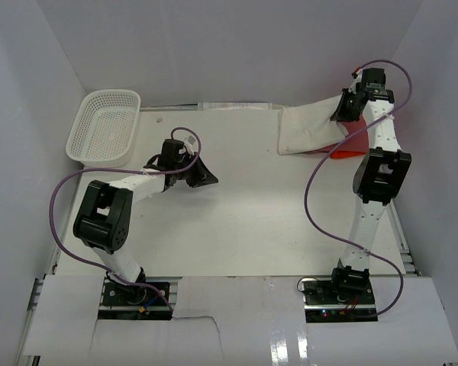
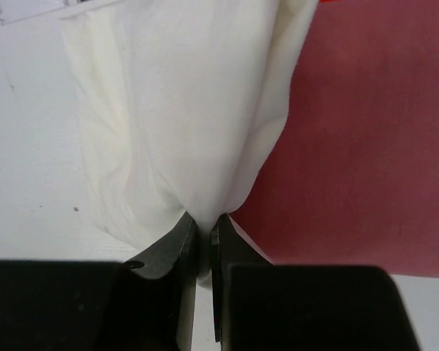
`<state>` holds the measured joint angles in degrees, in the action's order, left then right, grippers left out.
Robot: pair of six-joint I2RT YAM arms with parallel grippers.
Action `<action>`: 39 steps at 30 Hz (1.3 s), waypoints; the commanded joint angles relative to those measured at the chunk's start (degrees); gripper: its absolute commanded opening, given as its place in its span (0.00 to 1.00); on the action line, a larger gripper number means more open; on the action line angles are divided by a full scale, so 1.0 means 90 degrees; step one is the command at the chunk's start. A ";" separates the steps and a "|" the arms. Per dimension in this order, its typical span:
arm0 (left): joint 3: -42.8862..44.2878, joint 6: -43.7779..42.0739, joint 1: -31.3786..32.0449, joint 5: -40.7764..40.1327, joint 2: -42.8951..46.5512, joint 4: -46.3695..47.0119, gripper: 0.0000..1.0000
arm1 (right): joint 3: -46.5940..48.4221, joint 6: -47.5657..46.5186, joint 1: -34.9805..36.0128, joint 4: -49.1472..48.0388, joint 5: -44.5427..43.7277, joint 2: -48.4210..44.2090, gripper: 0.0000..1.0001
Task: Fold and stack the t-shirts
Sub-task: Put the neatly folded tshirt into the corner of the board with the right arm
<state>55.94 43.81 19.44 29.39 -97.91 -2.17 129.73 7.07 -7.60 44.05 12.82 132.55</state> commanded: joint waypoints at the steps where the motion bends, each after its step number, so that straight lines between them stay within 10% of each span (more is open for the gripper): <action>1: 0.0014 -0.0112 -0.0002 0.0075 0.0342 0.0017 0.12 | 0.0527 -0.0063 0.0014 -0.0188 0.0099 -0.0587 0.08; 20: 0.0112 -0.0190 -0.0002 0.0133 0.0176 -0.0110 0.12 | -0.0156 -0.0121 -0.0924 -0.0412 -0.1218 -0.0929 0.08; 26: 0.0112 -0.0190 0.0008 0.0211 0.0078 -0.0071 0.13 | -0.0284 0.0044 -0.0904 -0.0422 -0.1882 -0.0627 0.43; 39: 0.0024 -0.0210 0.0027 0.0114 0.0214 -0.0071 0.13 | -0.1191 -0.0452 -0.0465 -0.1378 -0.2312 -0.1883 0.47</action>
<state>55.96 42.85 19.49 30.06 -98.06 -3.01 120.55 5.56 -13.63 37.43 -4.64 123.92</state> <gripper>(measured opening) 0.127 0.465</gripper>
